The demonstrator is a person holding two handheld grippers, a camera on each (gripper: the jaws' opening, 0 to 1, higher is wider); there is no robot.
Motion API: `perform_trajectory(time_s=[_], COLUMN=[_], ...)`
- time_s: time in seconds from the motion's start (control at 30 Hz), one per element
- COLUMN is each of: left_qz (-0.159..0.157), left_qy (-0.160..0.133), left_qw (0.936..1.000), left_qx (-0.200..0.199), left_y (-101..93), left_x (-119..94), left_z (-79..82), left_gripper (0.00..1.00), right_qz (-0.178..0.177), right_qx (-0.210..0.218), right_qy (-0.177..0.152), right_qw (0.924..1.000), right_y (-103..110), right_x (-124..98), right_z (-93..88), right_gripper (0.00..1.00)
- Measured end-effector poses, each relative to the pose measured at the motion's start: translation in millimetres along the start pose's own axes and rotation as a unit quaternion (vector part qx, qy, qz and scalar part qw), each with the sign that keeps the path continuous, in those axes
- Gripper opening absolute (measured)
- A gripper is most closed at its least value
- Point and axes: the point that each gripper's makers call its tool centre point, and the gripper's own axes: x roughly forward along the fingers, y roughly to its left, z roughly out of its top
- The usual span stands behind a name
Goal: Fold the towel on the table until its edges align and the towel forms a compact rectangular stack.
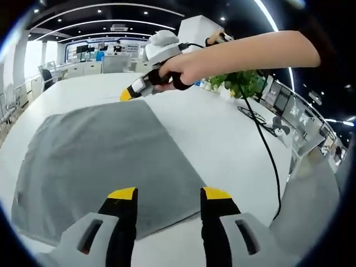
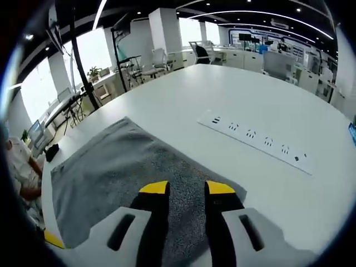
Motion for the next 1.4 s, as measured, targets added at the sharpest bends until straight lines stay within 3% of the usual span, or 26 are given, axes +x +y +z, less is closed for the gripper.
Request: perform_trajectory(time_s=[0.33,0.73,1.07,1.2,1.33,1.4], left_qz=[-0.003,-0.02,-0.052,-0.043,-0.04,-0.041], left_qy=[0.016,0.059,0.086,0.091,0.09,0.091], left_qw=[0.9999,0.9978,0.9929,0.9916,0.9923,0.992], left_qx=[0.002,0.021,0.064,0.081,0.076,0.077], left_y=[-15.9,-30.1,-43.4,-41.9,-38.7,-39.0], left_x=[10,23,35,39,40,41], left_z=[-3.8,-21.7,-26.9,-28.5,-28.1,-28.7], left_gripper=[0.45,0.31,0.2,0.17,0.06,0.05], right_qz=[-0.016,-0.021,-0.024,-0.02,-0.016,-0.017], right_qx=[0.028,0.045,0.047,0.06,0.058,0.051], right_qy=[0.0,0.014,0.013,0.01,0.013,0.013], right_qw=[0.9995,0.9987,0.9985,0.9979,0.9981,0.9985], right_y=[-26,-40,-46,-47,-45,-45], right_x=[-12,-8,-4,-4,-3,-3], right_z=[-15.1,-34.8,-40.0,-40.0,-39.8,-39.2], right_gripper=[0.23,0.22,0.1,0.07,0.03,0.01])
